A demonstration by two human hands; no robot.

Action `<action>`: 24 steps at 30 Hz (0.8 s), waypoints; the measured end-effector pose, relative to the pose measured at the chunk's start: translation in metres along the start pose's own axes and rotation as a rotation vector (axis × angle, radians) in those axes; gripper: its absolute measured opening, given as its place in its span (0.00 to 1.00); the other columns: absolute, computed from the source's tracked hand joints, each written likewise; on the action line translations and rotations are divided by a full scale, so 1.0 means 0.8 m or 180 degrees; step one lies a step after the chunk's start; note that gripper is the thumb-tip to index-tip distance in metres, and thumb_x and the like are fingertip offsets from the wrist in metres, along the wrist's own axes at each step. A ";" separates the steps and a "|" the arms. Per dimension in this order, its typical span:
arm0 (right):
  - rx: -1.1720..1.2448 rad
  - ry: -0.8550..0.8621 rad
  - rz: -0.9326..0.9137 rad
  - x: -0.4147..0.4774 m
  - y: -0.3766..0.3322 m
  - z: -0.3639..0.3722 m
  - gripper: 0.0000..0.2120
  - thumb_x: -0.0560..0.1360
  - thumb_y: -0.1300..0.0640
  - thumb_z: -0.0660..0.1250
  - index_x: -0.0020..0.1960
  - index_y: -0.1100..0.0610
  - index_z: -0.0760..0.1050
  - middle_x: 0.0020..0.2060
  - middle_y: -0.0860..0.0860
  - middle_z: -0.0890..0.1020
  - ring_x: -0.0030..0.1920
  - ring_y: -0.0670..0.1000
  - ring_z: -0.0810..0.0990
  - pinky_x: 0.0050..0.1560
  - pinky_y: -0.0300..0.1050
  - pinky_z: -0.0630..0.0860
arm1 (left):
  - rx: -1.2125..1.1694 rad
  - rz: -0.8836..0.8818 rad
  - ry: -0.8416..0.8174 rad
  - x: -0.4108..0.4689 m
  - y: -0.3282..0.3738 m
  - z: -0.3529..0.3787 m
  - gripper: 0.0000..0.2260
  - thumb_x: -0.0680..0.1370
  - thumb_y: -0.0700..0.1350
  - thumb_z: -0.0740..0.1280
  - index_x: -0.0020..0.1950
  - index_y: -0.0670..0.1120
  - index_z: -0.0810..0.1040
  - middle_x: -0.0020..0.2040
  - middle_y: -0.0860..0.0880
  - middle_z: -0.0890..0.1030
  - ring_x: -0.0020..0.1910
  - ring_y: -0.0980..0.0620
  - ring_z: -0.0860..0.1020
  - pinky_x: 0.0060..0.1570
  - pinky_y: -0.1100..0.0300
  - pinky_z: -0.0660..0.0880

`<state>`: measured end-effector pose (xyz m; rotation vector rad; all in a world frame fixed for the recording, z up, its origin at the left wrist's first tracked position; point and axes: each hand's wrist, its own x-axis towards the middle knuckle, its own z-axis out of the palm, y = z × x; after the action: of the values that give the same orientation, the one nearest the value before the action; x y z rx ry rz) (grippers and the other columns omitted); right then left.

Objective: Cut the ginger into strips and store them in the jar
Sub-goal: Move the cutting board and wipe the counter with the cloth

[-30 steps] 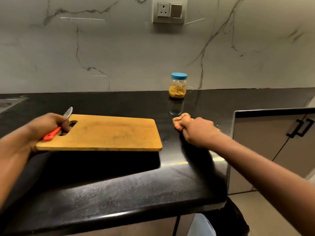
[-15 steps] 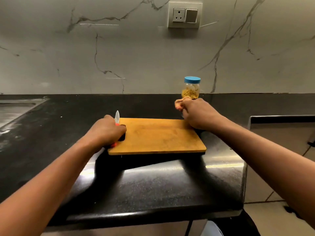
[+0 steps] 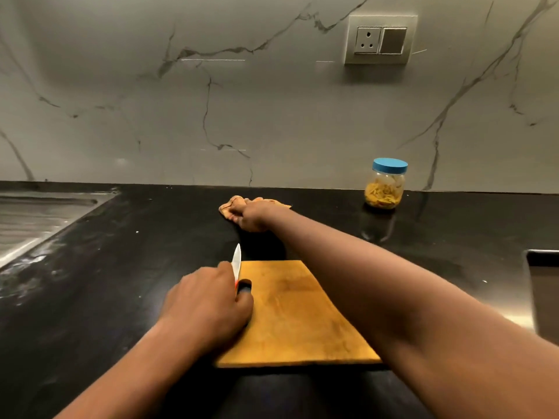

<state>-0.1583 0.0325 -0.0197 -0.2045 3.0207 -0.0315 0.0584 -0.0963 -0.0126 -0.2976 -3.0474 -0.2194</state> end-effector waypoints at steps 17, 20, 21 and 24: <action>-0.0986 0.0413 0.1246 -0.145 0.170 -0.006 0.14 0.77 0.52 0.59 0.56 0.58 0.78 0.51 0.55 0.79 0.51 0.57 0.78 0.46 0.49 0.77 | 0.0023 -0.0165 -0.0381 0.021 -0.018 -0.010 0.11 0.78 0.57 0.62 0.48 0.50 0.68 0.43 0.52 0.74 0.44 0.48 0.75 0.42 0.54 0.73; -0.1018 0.0266 0.1474 -0.221 0.204 0.001 0.16 0.77 0.50 0.58 0.56 0.57 0.78 0.51 0.55 0.79 0.50 0.57 0.79 0.42 0.48 0.75 | 0.0122 -0.0173 -0.0430 0.028 -0.023 -0.014 0.10 0.77 0.56 0.63 0.45 0.50 0.70 0.41 0.51 0.75 0.41 0.50 0.75 0.38 0.56 0.71; -0.0959 0.0242 0.1576 -0.247 0.215 0.003 0.16 0.77 0.50 0.58 0.55 0.57 0.78 0.51 0.55 0.79 0.51 0.58 0.79 0.43 0.49 0.75 | 0.0127 -0.0150 -0.0456 0.031 -0.023 -0.015 0.10 0.77 0.55 0.64 0.44 0.49 0.71 0.41 0.51 0.76 0.40 0.51 0.76 0.36 0.56 0.71; -0.0997 0.0246 0.1759 -0.318 0.250 0.014 0.13 0.75 0.54 0.57 0.52 0.56 0.77 0.52 0.57 0.80 0.52 0.59 0.79 0.47 0.49 0.76 | 0.0042 -0.0128 -0.0596 0.036 -0.021 -0.024 0.10 0.77 0.53 0.66 0.45 0.47 0.74 0.41 0.49 0.79 0.39 0.52 0.78 0.31 0.59 0.70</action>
<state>0.0668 0.2648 -0.0083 0.6193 3.0232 0.4888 0.0276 -0.1104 0.0063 -0.2707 -3.2406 -0.1832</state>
